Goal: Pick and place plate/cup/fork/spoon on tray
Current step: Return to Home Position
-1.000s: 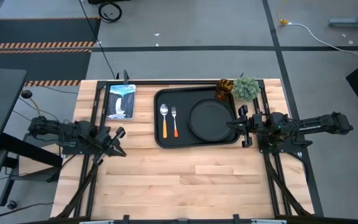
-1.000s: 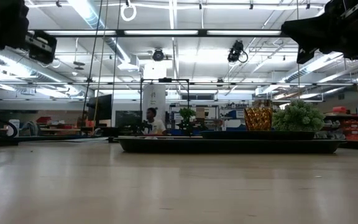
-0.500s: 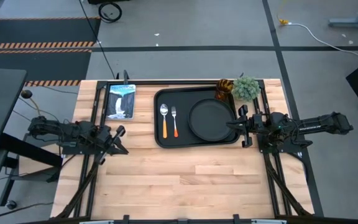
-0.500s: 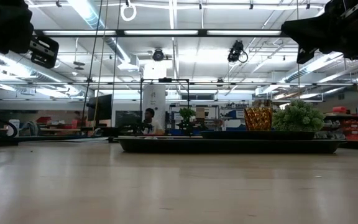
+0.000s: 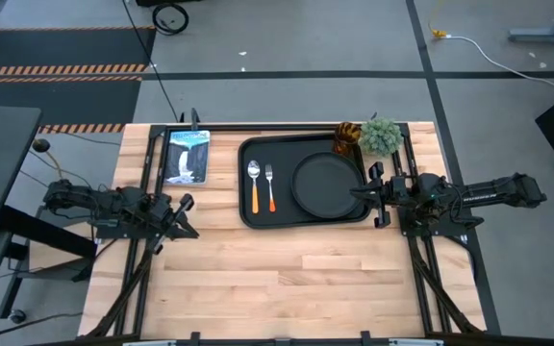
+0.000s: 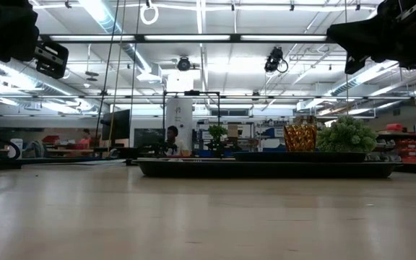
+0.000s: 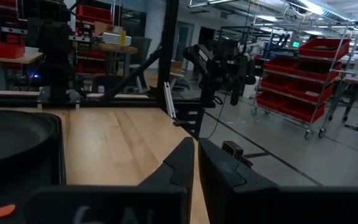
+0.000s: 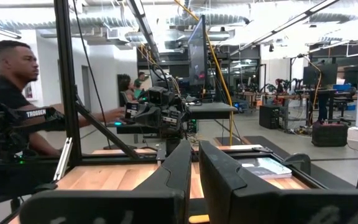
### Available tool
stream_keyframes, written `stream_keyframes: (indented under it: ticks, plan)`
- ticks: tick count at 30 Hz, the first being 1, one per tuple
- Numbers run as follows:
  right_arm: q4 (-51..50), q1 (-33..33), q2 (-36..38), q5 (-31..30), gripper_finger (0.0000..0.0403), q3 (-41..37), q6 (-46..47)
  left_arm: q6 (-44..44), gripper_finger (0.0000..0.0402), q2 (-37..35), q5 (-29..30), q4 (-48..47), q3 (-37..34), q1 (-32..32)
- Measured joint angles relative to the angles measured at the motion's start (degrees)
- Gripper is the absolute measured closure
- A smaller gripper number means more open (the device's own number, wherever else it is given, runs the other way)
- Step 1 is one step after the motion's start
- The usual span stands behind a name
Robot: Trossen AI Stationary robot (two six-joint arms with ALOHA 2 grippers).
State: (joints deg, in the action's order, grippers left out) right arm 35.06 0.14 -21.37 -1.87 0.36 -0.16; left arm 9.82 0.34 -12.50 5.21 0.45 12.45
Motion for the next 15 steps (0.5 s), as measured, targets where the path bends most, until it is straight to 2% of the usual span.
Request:
stream_keyframes:
  ticks: [15]
  plan:
    - [-0.01,0.01,0.00,0.00,0.0364,0.00,0.02,-0.03,0.0372,0.00,0.00,0.11,-0.02,0.00]
